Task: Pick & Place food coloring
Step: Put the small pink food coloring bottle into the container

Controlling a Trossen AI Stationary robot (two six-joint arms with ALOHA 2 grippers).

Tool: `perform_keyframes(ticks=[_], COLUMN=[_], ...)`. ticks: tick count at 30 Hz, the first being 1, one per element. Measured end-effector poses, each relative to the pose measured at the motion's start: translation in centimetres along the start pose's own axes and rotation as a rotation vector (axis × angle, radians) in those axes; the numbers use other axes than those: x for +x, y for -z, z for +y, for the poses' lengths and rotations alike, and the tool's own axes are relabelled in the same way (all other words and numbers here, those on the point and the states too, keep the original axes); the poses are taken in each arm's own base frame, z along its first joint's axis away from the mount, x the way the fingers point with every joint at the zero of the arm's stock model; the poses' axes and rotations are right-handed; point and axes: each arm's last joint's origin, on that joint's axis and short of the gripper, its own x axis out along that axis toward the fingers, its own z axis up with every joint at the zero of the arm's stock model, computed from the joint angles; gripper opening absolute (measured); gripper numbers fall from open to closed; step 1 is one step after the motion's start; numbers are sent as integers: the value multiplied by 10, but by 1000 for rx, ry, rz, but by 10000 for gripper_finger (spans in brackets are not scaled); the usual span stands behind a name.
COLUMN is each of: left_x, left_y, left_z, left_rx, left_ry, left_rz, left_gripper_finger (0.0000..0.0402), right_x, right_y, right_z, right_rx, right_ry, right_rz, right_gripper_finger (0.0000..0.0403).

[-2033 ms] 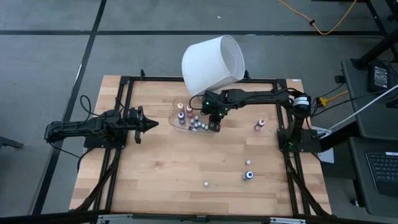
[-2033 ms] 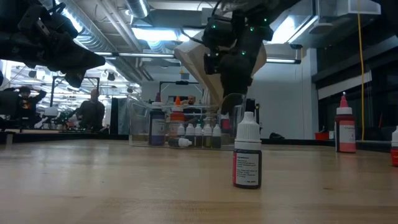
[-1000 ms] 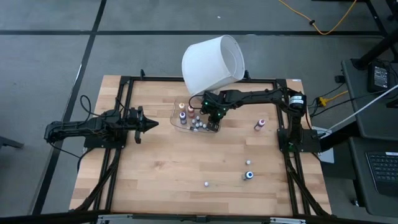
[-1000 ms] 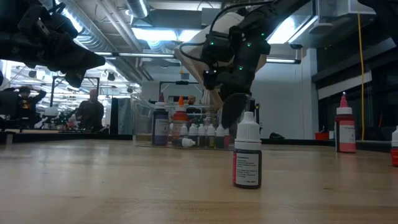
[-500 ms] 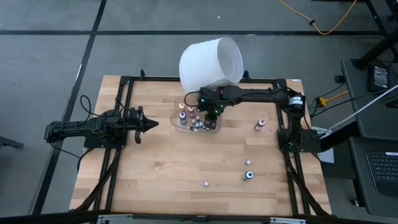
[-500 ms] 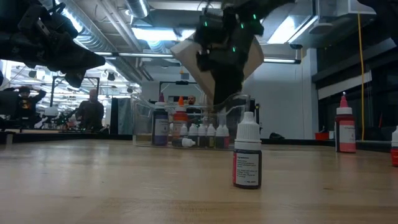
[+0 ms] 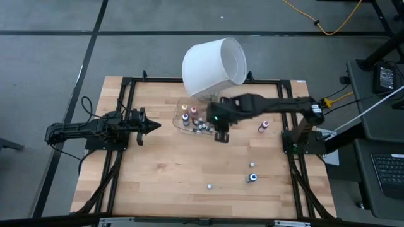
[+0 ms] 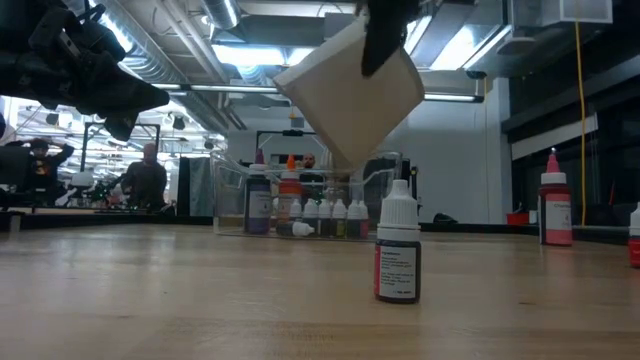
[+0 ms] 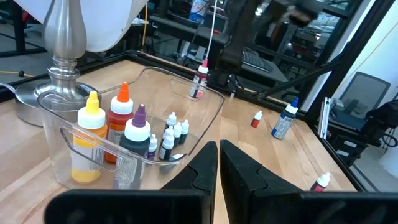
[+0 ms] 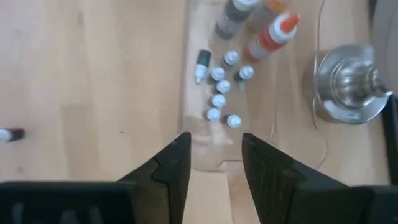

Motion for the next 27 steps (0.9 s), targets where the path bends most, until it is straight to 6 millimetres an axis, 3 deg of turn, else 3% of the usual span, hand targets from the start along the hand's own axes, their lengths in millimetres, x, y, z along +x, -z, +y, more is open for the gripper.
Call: perform_keyframes(ticks=[3,10,13,17,22,27], left_x=[0,0,0,0,0,0], left_y=[0,0,0,0,0,0], left_z=[0,0,0,0,0,0], left_rx=[0,0,0,0,0,0], left_ry=[0,0,0,0,0,0], left_rz=[0,0,0,0,0,0], left_gripper_finger=[15,15,15,15,15,15], right_x=[-19,-40,-43,-45,-37,-11], right_y=[9,31,36,41,50,65], right_z=[26,100,117,128,152,185], right_rx=[-66,-443,-477,-393,-359,-410], right_ry=[17,-57,-82,-177,-278,-352], right_rz=[-27,-82,-100,-77,-94,-206], right_gripper_finger=[145,145,139,128,119,118])
